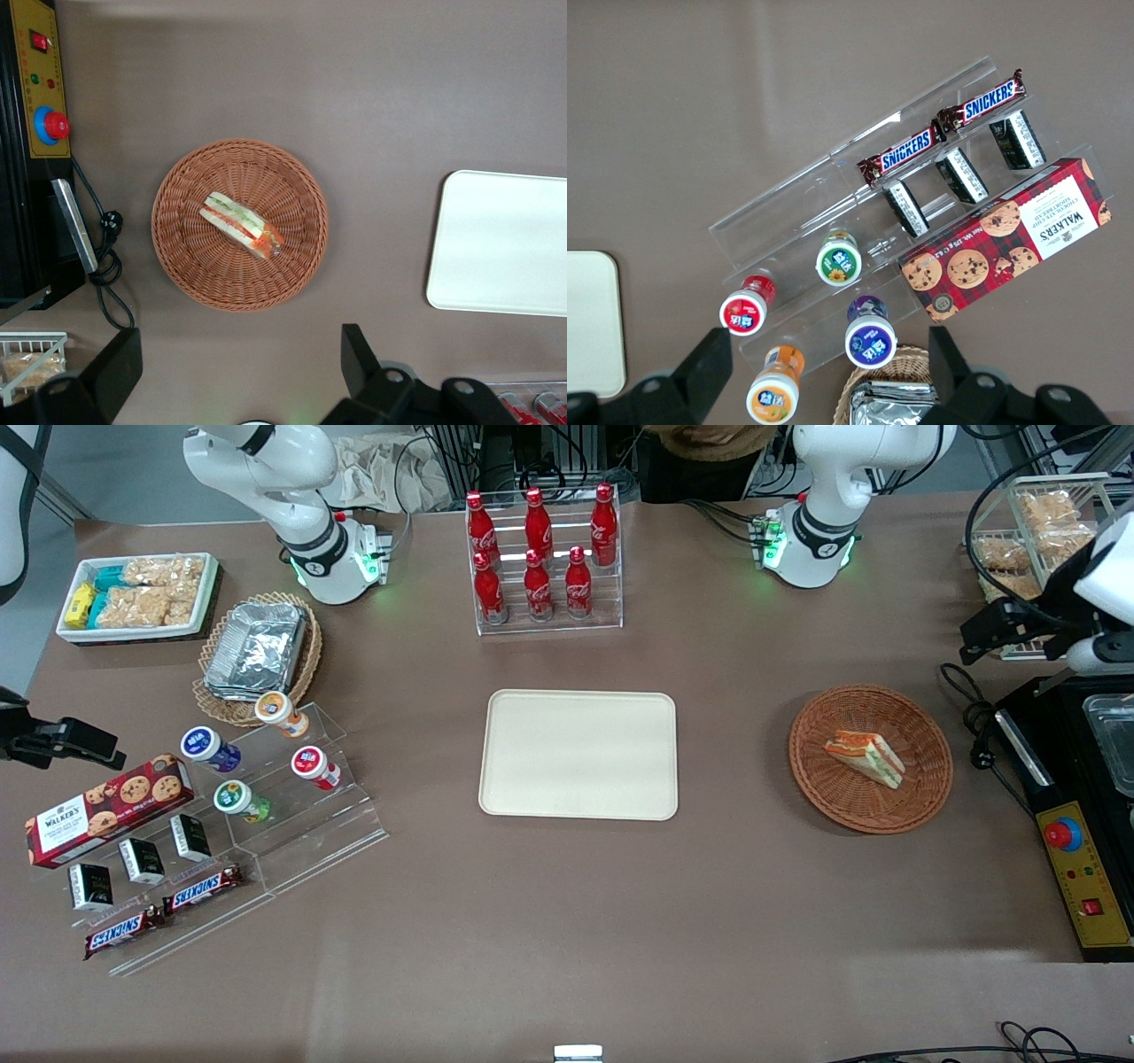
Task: Place sandwich from basket to tray
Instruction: 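Move the left gripper down over the wrapped sandwich in the wicker basket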
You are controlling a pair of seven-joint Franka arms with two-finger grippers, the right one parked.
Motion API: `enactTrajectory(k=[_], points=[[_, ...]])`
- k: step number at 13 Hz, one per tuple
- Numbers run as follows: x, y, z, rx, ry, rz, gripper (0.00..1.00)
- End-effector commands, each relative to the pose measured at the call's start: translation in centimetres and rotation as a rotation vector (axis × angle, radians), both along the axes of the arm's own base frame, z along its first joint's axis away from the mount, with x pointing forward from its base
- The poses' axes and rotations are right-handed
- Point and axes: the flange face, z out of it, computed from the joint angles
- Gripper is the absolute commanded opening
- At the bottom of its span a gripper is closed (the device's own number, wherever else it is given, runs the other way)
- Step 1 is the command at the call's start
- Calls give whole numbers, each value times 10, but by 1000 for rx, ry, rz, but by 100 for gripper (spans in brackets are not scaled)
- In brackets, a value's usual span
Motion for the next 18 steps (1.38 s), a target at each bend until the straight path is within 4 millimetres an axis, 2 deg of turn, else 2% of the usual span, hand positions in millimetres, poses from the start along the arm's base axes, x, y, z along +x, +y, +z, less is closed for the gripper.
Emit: enactTrajectory(k=[1,3,7,10,14,16,18], points=[[2,5,4,-1,8,4,100],[7,4,-6,5,28,15,100],[12,2,-51,14,43,431,100],[9,-2,-119,31,49,715,100],[-10,-3,-225,13,2,892,100],[-11,-3,-262,17,1,953,100],[-10,0,-288,20,2,997,100]])
